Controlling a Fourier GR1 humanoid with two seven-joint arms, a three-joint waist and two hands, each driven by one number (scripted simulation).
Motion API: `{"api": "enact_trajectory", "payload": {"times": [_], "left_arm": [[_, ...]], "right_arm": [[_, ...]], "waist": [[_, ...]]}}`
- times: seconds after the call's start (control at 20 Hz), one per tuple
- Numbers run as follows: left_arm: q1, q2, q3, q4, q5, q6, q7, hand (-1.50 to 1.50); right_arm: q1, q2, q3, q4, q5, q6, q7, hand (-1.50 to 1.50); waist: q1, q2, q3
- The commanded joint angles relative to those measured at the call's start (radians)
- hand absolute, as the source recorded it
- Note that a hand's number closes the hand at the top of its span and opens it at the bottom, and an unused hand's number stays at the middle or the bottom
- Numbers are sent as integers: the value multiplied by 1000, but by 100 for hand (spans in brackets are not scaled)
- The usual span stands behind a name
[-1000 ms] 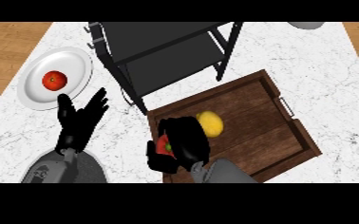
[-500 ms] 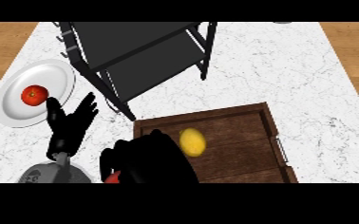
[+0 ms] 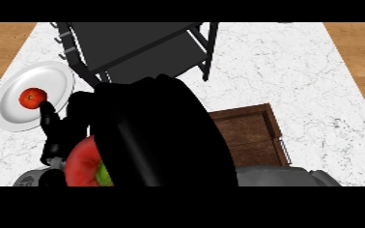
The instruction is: Pick the bell pepper from the tray and place it in the tiered shelf
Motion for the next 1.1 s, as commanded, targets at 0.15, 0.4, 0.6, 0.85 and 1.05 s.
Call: {"api": "enact_trajectory", "payload": {"times": [0.15,0.4,0.6,0.85,1.05], "left_arm": [[-15,-26,-6,-32,-10,25,45,0],[43,-44,-15,-2,-46,7,-52,0],[21,-15,6,-23,-33,-1,19,0],[58,-7,16,-114,-6,-15,66,0],[-9,-33,24,6,-49,3,-7,0]], "right_arm": [[-279,4,-271,198,-99,47,56,150],[-345,3,-315,380,-48,-11,-63,150],[-451,-32,-434,555,-93,63,-176,150],[-444,-31,-428,708,-80,81,-320,150],[-462,-67,-431,848,-45,94,-479,150]], "waist": [[0,2,0],[2,3,0],[5,5,0],[13,5,0],[6,9,0]]}}
